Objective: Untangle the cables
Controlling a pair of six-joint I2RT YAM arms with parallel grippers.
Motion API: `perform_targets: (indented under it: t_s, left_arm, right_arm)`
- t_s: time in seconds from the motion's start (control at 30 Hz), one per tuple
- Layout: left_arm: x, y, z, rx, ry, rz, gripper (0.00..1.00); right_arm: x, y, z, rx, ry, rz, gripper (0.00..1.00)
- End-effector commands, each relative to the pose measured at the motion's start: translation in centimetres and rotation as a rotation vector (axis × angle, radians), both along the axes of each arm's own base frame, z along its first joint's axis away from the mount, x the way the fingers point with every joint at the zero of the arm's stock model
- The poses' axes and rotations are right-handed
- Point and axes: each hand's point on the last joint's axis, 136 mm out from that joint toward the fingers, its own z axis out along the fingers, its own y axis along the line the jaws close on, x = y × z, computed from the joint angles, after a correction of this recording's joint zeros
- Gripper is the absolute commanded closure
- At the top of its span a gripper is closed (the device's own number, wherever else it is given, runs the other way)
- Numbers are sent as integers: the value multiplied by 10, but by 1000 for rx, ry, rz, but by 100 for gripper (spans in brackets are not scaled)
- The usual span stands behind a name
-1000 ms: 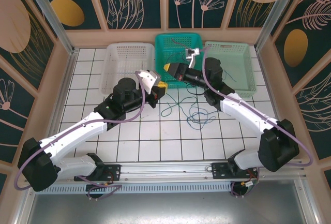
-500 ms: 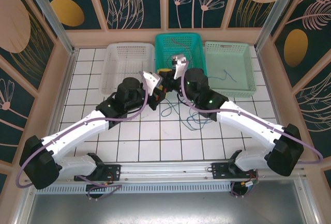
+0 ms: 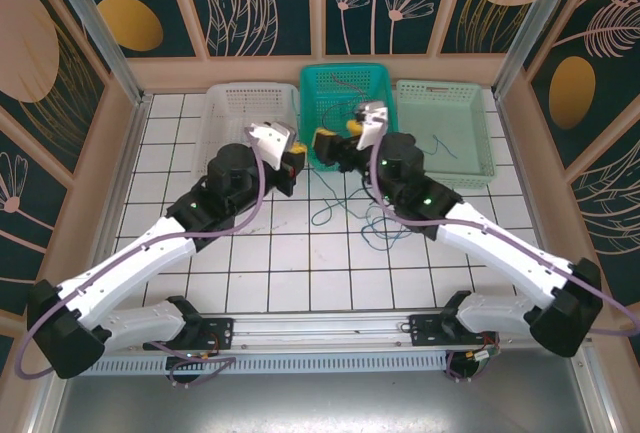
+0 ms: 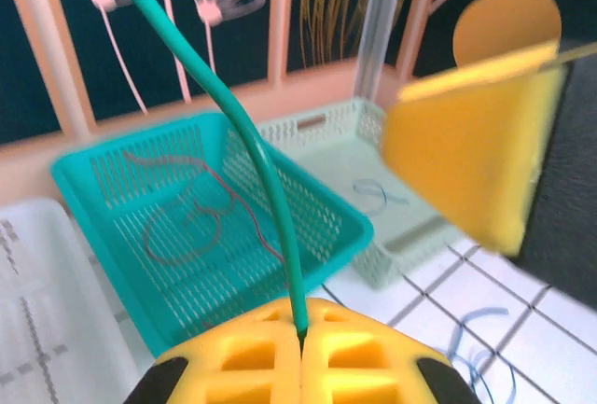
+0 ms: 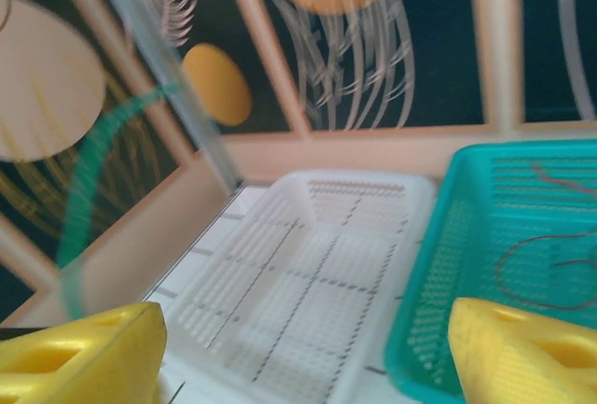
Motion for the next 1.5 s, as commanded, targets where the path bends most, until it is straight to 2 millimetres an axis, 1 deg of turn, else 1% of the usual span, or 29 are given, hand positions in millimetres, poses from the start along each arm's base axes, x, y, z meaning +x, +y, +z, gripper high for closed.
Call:
perform_targets:
  t_s: [0.0, 0.1, 0.17, 0.23, 0.33, 0.4, 0.43, 0.53, 0.57, 0.63, 0.77, 0.9, 0.97, 1.03, 1.07, 1.17, 1.23, 1.3, 1.43, 1.47]
  left_arm:
    - [2, 21, 55, 2, -143, 84, 100]
    - [5, 30, 77, 44, -208, 132, 100]
    - [11, 37, 86, 102, -242, 172, 100]
    - [21, 46, 90, 182, -262, 243, 100]
    - [37, 61, 95, 299, -264, 341, 100]
    - [47, 75, 97, 355, -267, 413, 100]
    - [53, 86, 98, 374, -270, 456, 100]
    - [71, 112, 93, 428, -243, 526, 100]
    - [77, 118, 90, 446, -232, 538, 100]
    - [87, 123, 82, 478, -208, 549, 100]
    - [105, 125, 60, 563, -132, 544, 100]
    - [118, 127, 38, 580, -56, 520, 100]
    - [127, 128, 23, 577, -13, 497, 100]
    - [137, 132, 4, 592, 47, 483, 100]
    - [142, 134, -6, 602, 75, 483, 100]
    - [159, 146, -32, 635, 166, 500, 100]
    - [168, 154, -45, 639, 205, 514, 100]
    - [175, 157, -54, 627, 223, 510, 100]
    - [185, 157, -79, 631, 273, 473, 100]
    - [186, 157, -82, 639, 286, 466, 100]
  right_arm:
    - [5, -51, 0, 17, 21, -143, 20]
    - [0, -82, -5, 48, 28, -195, 19]
    - [-6, -100, -10, 67, 28, -226, 18]
    - [-9, -111, -15, 74, 33, -247, 18]
    - [-11, -121, -26, 55, 56, -273, 18]
    - [-11, -124, -33, 34, 72, -285, 18]
    - [-10, -126, -37, 23, 80, -291, 18]
    - [-9, -127, -46, 5, 94, -295, 17]
    - [-9, -126, -50, 1, 99, -293, 17]
    - [-8, -126, -57, -6, 110, -289, 17]
    - [-6, -126, -67, -26, 133, -286, 16]
    - [-5, -131, -80, -51, 163, -300, 16]
    - [-6, -131, -87, -60, 183, -299, 16]
    - [-7, -130, -94, -69, 207, -291, 16]
    - [-3, -140, -96, -69, 217, -322, 16]
    - [-2, -145, -109, -90, 257, -333, 16]
    - [-2, -148, -119, -106, 284, -339, 16]
    - [-2, -147, -128, -119, 306, -335, 16]
    - [-2, -143, -144, -138, 347, -311, 16]
    - [-2, -143, -147, -145, 356, -308, 16]
